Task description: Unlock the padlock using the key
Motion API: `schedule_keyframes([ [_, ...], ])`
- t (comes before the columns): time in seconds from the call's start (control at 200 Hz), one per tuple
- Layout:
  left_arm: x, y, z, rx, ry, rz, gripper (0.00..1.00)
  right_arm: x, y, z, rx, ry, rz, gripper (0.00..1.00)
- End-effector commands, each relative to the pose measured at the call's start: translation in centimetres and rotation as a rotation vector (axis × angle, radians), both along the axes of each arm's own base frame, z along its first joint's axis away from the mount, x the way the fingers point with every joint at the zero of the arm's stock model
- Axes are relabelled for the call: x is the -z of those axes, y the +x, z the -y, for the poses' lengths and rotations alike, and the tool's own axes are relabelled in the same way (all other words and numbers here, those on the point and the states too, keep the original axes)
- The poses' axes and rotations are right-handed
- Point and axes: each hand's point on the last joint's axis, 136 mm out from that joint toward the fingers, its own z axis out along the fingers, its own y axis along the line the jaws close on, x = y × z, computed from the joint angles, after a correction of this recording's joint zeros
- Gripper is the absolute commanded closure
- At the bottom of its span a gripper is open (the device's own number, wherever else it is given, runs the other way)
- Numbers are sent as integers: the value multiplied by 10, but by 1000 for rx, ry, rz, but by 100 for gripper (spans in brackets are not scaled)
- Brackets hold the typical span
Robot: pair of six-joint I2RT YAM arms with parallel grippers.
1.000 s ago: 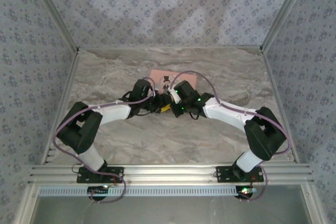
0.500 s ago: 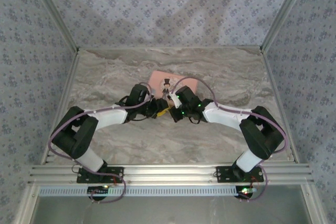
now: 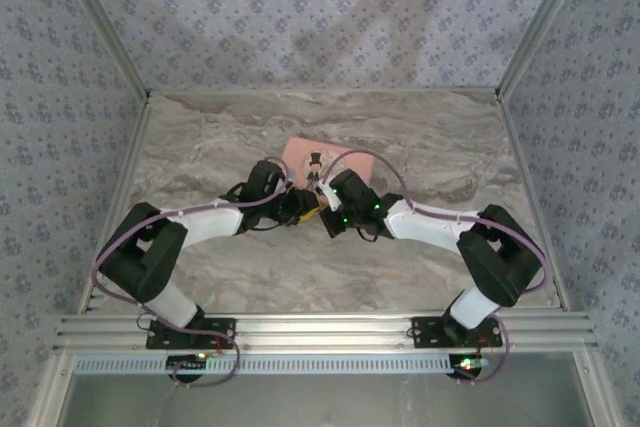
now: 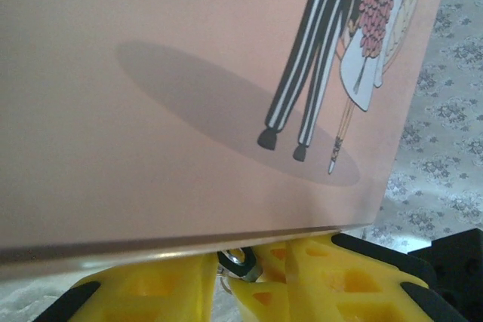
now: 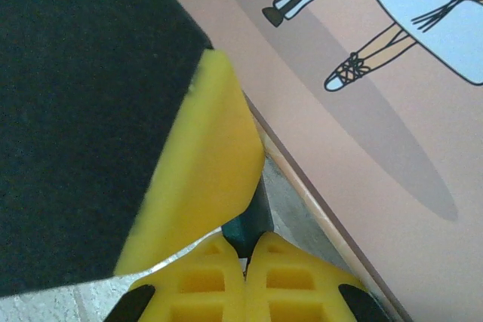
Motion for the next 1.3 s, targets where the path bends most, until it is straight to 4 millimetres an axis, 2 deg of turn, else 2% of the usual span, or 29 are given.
schedule_keyframes([
  [0.0, 5, -2, 5, 11, 30, -25, 71, 14, -22, 5, -11, -46, -75, 100],
  [0.17, 12, -3, 6, 4, 43, -46, 80, 11, -23, 2, -24, -50, -58, 100],
  [0.225, 15, -3, 6, 3, 51, -56, 81, 10, -24, 0, -32, -51, -51, 98],
  [0.33, 22, -3, 5, -6, 65, -71, 89, 8, -26, -3, -43, -52, -42, 94],
  [0.465, 27, -2, 2, -14, 68, -80, 96, 4, -29, -1, -44, -41, -31, 78],
  [0.57, 29, -2, 1, -16, 68, -83, 99, -1, -30, 5, -30, -35, -23, 69],
  [0.76, 32, -1, 0, -20, 63, -87, 100, -12, -30, 15, 8, 13, -21, 65],
  [0.934, 32, 1, 0, -25, 54, -86, 100, -6, -29, 27, 40, 14, -29, 65],
  [1.024, 32, 2, -2, -27, 52, -87, 100, -4, -25, 31, 71, 73, -61, 65],
  [1.149, 31, 3, -4, -26, 44, -87, 100, -10, -20, 32, 82, 177, -91, 62],
  [1.294, 29, 2, -2, -21, 29, -89, 100, -15, -18, 30, 61, 197, -87, 61],
])
